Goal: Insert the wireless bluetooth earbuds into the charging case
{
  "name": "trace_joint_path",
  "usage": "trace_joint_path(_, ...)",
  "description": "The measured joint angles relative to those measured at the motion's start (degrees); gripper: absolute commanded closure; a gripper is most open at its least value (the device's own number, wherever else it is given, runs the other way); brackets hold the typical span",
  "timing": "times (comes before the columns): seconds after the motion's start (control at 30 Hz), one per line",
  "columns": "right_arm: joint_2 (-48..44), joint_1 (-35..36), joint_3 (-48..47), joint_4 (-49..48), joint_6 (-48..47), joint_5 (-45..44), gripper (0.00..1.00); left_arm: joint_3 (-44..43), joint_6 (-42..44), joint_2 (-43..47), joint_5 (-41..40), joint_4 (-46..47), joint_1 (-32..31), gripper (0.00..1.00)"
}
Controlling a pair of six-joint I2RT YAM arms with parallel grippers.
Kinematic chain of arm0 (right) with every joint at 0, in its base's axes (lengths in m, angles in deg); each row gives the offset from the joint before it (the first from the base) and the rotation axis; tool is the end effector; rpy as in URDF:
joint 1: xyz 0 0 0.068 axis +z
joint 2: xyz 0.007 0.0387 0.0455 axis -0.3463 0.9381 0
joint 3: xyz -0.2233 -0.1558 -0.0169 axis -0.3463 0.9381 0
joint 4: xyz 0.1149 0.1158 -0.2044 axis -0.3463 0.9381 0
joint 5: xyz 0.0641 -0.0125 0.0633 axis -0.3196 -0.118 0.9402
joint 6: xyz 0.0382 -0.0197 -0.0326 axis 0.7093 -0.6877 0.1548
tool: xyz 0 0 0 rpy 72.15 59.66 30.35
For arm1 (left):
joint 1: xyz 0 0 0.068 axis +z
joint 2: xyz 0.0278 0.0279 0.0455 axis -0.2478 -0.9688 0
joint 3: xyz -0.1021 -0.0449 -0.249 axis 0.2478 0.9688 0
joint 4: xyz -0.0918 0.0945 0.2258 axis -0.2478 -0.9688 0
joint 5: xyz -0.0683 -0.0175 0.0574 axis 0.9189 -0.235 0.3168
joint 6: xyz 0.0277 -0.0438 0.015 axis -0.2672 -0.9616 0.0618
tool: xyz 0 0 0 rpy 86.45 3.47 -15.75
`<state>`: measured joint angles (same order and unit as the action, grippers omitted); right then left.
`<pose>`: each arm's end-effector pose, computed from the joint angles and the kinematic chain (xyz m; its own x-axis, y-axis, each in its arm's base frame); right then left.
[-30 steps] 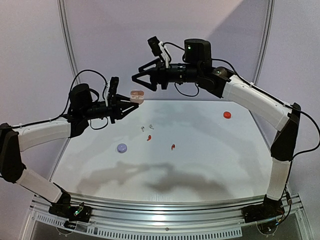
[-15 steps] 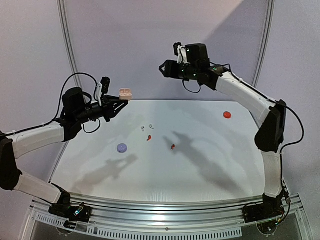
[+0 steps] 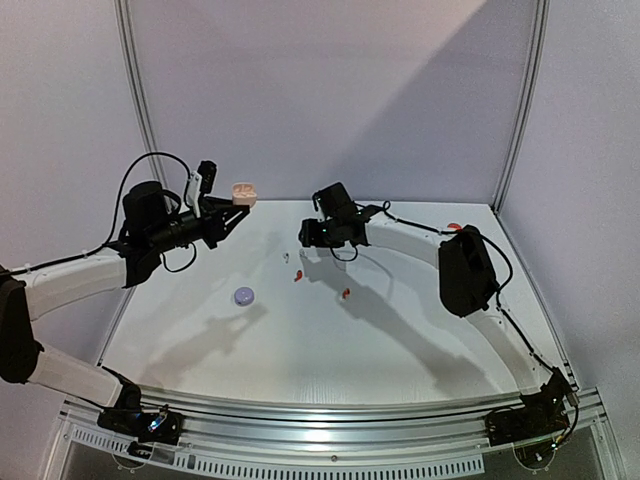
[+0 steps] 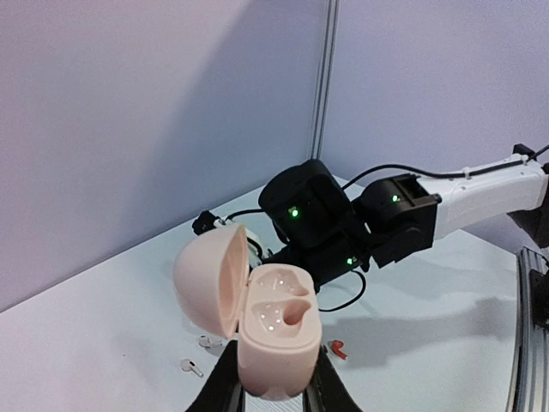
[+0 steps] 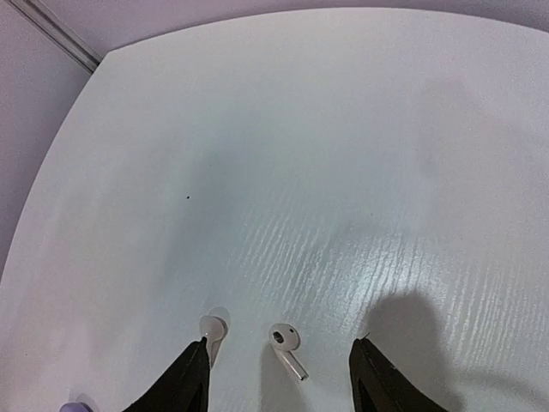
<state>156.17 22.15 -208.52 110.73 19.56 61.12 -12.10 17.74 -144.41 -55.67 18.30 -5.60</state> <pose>0.4380 0.3985 0.1594 -0.7300 0.0262 -0.6830 -0.3279 0.8633 0.3836 0.2695 -0.1171 0.2880 -0.1474 -0.0143 -0.9890 0.7610 0.6370 -0.1226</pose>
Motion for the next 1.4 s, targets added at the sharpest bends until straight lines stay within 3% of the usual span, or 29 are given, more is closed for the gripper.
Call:
trace_joint_path(0.3,4.7,2.9,-1.9,-3.2,3.0,-4.6,0.51,0.6,0.2,0.7,-0.1,0.0,0.6,1.00)
trace_joint_path(0.77,6.3,6.0,-4.1,0.7,-1.4,-15.3,0.78,1.6,0.1,0.8,-0.3,0.4,1.8,1.00)
trace_joint_path(1.07,6.8,6.3,-4.2,2.8,-4.6,-15.5,0.83,2.0,-0.1,0.9,-0.5,0.5,2.3,1.00)
trace_joint_path(1.4,7.3,6.2,-5.0,3.2,-7.1,-12.5,1.00,2.1,-0.1,0.9,-0.7,0.5,2.4,1.00)
